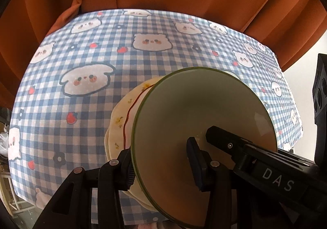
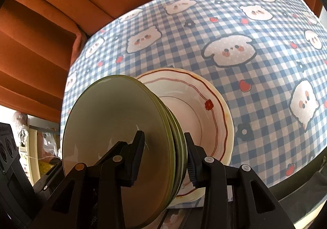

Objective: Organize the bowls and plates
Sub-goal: 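Lower the nested bowls onto the plate stack and open both tools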

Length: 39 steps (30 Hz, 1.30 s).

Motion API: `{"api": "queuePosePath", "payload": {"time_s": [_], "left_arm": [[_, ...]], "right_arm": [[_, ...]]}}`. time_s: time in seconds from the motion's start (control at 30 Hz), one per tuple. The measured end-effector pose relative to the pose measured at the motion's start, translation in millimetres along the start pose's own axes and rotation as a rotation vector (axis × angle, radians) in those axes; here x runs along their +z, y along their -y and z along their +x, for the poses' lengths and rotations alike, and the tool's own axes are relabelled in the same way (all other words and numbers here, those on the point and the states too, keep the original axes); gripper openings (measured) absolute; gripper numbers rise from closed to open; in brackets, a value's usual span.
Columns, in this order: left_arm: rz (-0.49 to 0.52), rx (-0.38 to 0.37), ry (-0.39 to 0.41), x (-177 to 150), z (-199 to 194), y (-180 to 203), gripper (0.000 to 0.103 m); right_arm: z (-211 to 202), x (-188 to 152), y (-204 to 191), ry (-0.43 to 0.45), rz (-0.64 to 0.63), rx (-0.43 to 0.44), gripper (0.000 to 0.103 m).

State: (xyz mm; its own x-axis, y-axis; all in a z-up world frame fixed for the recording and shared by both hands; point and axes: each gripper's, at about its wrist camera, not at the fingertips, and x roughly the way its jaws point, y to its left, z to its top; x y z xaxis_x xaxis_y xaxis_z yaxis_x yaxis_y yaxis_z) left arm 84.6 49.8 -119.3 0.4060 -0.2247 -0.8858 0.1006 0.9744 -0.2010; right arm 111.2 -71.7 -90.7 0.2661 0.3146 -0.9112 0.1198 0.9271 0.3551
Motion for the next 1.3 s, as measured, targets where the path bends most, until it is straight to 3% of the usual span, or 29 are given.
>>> {"api": "queuePosePath", "payload": {"time_s": [0.4,0.6,0.73,0.83,0.97,1.03,1.3], "left_arm": [[-0.014,0.012,0.014,15,9,-2,0.043],[-0.019,-0.001,0.003,9,10,-7,0.043],[0.023,0.009,0.043,4,4,-4,0.044],[0.038,0.008,0.058,0,-1,-4,0.049],[0.043,0.029,0.105,-9,-12,-3,0.068],[0.030,0.043,0.136,-14,-20,-2,0.074],[0.010,0.125,0.297,-32,-57,20,0.077]], "right_arm": [[9,22,1,-0.021,-0.033,-0.020,0.040],[12,17,3,-0.033,-0.020,-0.023,0.042],[10,11,0,0.003,-0.012,-0.057,0.042],[8,6,-3,0.015,-0.003,-0.084,0.042],[-4,-4,0,0.055,0.013,-0.101,0.043],[-10,-8,1,0.072,0.009,-0.105,0.049],[-53,-24,7,0.201,-0.081,-0.071,0.065]]}}
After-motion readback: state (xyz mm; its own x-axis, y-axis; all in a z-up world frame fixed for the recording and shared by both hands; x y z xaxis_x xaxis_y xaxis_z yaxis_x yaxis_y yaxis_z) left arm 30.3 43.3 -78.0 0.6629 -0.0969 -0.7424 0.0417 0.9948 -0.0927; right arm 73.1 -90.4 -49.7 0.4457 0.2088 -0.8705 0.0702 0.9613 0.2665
